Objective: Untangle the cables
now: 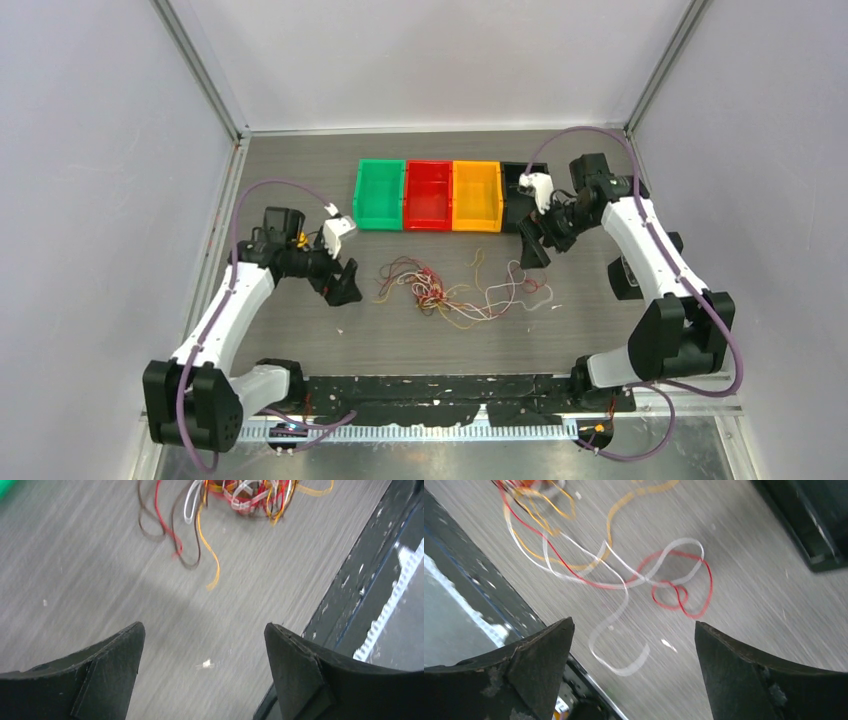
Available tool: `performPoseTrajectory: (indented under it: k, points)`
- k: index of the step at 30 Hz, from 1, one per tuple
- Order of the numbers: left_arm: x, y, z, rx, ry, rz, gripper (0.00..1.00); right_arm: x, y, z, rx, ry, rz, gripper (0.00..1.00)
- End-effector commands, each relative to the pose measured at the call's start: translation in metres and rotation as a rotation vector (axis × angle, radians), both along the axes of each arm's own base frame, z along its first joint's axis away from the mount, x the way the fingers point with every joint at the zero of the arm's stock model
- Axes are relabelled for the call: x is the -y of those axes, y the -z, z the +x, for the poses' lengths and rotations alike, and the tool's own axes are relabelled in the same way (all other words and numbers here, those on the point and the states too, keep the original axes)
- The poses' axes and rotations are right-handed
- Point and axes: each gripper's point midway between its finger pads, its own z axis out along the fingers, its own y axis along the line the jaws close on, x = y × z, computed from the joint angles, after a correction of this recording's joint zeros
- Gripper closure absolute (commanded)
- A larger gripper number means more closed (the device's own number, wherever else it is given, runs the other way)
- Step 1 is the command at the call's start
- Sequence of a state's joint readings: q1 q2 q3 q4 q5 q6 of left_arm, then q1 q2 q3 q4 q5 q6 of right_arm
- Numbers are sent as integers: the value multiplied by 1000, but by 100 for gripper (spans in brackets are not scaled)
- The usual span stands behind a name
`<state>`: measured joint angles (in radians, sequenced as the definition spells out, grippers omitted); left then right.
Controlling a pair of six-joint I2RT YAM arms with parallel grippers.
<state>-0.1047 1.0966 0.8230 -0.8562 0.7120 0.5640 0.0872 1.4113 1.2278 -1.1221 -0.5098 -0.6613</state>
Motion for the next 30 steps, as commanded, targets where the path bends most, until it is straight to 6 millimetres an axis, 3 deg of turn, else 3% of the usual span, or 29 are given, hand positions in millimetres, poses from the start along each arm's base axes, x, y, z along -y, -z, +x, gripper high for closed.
performPoseTrajectory:
  k: [1,6,10,12,15,18,21,23,25,26,28,29,30]
  points:
    - [48,-31,43,26,-65,-185,14,-69,-29,23,-22,58,280,6]
    - [90,-13,45,-161,-138,-304,25,-137,-7,42,-51,40,359,28]
    - [98,7,43,-261,-206,-349,29,-184,28,39,-67,-13,279,31]
    - [99,13,42,-260,-215,-342,29,-198,52,40,-75,-9,234,31]
    - [95,17,42,-245,-251,-333,28,-212,75,42,-42,-16,167,29]
    - [91,14,42,-224,-275,-334,26,-222,104,28,-40,-61,74,29]
    - [86,9,43,-203,-323,-329,17,-225,127,20,8,-84,-24,31]
    - [78,10,44,-191,-385,-310,8,-224,138,19,18,-80,-68,37]
    - [75,11,37,-210,-412,-313,3,-228,133,15,1,-92,-50,58]
    - [74,10,34,-214,-422,-314,1,-232,126,11,-11,-108,-21,81]
    - [70,8,30,-203,-444,-320,0,-242,97,6,-2,-131,68,93]
    - [68,5,30,-189,-457,-321,1,-250,69,5,14,-140,156,94]
    - [65,0,30,-170,-472,-324,0,-252,56,2,14,-141,204,94]
